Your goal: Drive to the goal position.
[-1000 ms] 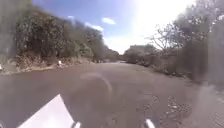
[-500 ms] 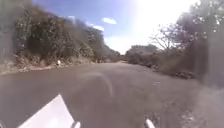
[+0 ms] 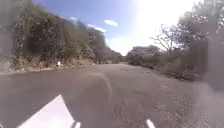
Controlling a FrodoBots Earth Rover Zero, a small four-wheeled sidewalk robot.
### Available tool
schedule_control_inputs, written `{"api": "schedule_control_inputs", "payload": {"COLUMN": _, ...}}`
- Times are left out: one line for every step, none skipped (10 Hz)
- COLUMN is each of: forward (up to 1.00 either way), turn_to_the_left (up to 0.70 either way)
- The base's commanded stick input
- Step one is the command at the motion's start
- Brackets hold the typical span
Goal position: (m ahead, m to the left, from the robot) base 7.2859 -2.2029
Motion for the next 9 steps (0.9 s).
{"api": "schedule_control_inputs", "payload": {"forward": 0.50, "turn_to_the_left": 0.00}}
{"api": "schedule_control_inputs", "payload": {"forward": 0.50, "turn_to_the_left": 0.00}}
{"api": "schedule_control_inputs", "payload": {"forward": 0.50, "turn_to_the_left": 0.00}}
{"api": "schedule_control_inputs", "payload": {"forward": 0.50, "turn_to_the_left": 0.00}}
{"api": "schedule_control_inputs", "payload": {"forward": 0.50, "turn_to_the_left": 0.00}}
{"api": "schedule_control_inputs", "payload": {"forward": 0.50, "turn_to_the_left": 0.00}}
{"api": "schedule_control_inputs", "payload": {"forward": 0.50, "turn_to_the_left": 0.00}}
{"api": "schedule_control_inputs", "payload": {"forward": 0.50, "turn_to_the_left": 0.00}}
{"api": "schedule_control_inputs", "payload": {"forward": 0.50, "turn_to_the_left": -0.20}}
